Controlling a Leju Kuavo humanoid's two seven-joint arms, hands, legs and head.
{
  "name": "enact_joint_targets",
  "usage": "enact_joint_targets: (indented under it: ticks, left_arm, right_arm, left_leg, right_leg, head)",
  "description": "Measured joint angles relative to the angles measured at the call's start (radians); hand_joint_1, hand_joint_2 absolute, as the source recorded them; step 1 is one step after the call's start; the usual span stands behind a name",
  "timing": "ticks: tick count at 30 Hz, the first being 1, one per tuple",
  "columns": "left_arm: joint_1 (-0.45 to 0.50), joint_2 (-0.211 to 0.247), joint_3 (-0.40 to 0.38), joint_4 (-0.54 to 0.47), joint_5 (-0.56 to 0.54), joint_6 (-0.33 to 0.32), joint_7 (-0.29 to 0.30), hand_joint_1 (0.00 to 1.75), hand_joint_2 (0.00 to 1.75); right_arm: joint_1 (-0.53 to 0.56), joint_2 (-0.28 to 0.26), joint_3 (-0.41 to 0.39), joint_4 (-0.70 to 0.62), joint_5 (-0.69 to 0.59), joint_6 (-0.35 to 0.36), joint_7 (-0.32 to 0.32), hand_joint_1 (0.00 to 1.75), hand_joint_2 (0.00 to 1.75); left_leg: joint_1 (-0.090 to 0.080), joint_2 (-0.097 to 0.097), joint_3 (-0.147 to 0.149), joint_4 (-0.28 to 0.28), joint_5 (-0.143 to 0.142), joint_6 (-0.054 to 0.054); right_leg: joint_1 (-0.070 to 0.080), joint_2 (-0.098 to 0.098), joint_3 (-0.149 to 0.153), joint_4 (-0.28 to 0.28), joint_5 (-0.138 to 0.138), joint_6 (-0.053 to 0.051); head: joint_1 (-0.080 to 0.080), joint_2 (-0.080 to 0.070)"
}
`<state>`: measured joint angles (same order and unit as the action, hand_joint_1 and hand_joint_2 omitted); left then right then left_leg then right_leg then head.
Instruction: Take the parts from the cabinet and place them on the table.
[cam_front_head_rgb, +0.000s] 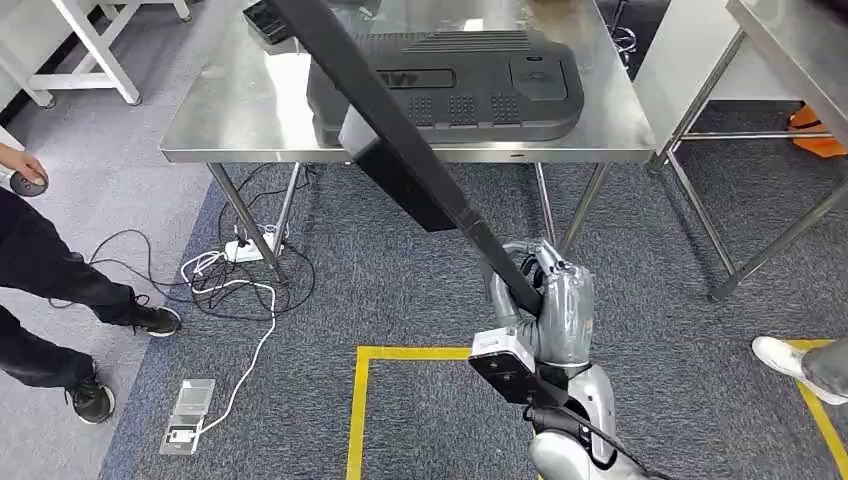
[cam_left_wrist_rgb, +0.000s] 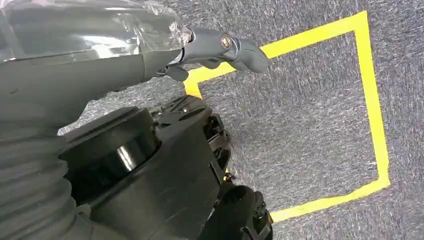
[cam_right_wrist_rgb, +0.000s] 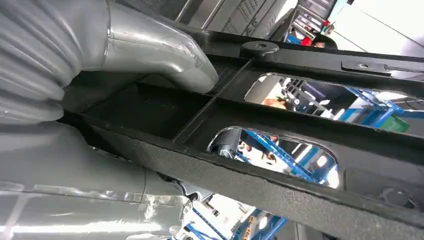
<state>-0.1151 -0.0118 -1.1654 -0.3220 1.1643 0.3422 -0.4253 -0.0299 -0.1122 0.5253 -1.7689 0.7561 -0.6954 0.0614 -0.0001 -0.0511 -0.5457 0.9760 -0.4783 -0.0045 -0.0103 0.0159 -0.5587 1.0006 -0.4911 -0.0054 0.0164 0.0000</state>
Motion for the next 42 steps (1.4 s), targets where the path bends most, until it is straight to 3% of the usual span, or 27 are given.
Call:
enact_joint_targets:
  ticks: [42]
  left_arm:
    - [0.0,0.0,0.0,-0.002,0.0,-0.002,0.0,0.0,1.75]
  right_arm:
    - [-0.001,0.0,0.0,0.011,-0.004,0.0,0.019,1.75,1.75]
  left_leg:
    - [0.0,0.0,0.0,0.0,-0.001,-0.001]
  right_leg:
    - [0.0,0.0,0.0,-0.001,0.0,0.0]
  head:
    - [0.0,0.0]
